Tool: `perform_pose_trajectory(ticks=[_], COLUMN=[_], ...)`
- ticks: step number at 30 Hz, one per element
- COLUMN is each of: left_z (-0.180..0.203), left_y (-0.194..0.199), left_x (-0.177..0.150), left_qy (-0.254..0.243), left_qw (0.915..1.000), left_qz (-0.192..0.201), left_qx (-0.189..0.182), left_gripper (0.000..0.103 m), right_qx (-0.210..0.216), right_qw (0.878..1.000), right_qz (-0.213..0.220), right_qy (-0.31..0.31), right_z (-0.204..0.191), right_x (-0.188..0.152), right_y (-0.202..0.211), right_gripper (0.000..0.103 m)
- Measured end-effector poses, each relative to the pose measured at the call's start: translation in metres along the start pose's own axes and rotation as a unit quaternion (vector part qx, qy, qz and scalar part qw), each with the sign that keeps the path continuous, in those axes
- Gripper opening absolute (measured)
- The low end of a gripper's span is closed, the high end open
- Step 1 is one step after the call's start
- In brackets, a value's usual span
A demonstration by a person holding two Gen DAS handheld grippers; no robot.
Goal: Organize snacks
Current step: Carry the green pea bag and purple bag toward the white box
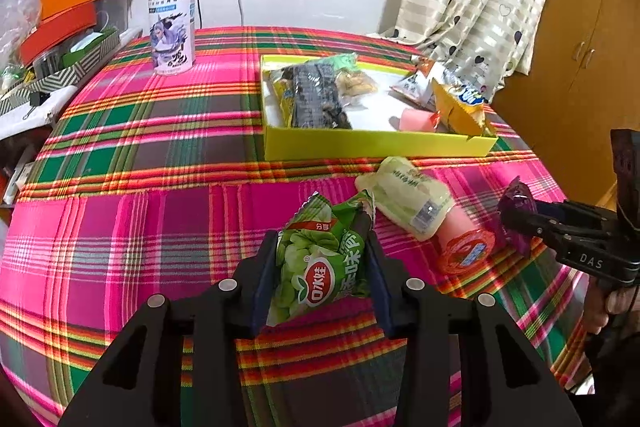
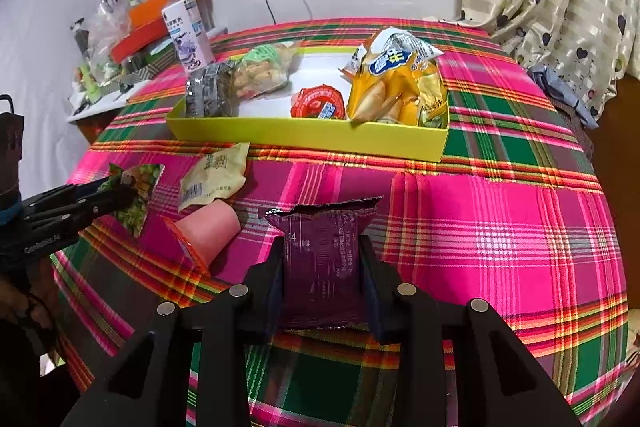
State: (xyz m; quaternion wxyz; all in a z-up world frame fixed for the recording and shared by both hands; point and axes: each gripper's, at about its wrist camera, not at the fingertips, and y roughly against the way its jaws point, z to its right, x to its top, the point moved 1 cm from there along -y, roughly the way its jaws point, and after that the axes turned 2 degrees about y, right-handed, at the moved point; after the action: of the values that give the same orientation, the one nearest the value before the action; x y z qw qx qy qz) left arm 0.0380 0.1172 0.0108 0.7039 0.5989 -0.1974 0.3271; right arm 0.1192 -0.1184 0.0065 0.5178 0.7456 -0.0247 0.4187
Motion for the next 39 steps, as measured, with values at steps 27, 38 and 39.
perform_pose_trajectory(ticks=[27,38,39], left_z=[0.022,0.033,0.034], left_y=[-0.008,-0.018,-0.02], left_x=[0.054,0.077,0.079], left_qy=[-0.017,-0.03,-0.031], left_qw=[0.999,0.9981,0.9981], left_qz=[0.037,0.048,0.049], left_qx=[-0.015,-0.022,-0.022], left_gripper=[0.042,0.042,0.042], right_qx=[-0.005,-0.003,-0.003], right_qw=[0.999,0.998,0.998], right_qz=[0.045,0.057,0.058], right_qy=[0.02,0.031,0.032], right_z=[-0.005,-0.009,-0.009], right_x=[0.041,0.06,0.062], right_y=[0.011,0.006,0.005], right_gripper=[0.032,0.032,0.032])
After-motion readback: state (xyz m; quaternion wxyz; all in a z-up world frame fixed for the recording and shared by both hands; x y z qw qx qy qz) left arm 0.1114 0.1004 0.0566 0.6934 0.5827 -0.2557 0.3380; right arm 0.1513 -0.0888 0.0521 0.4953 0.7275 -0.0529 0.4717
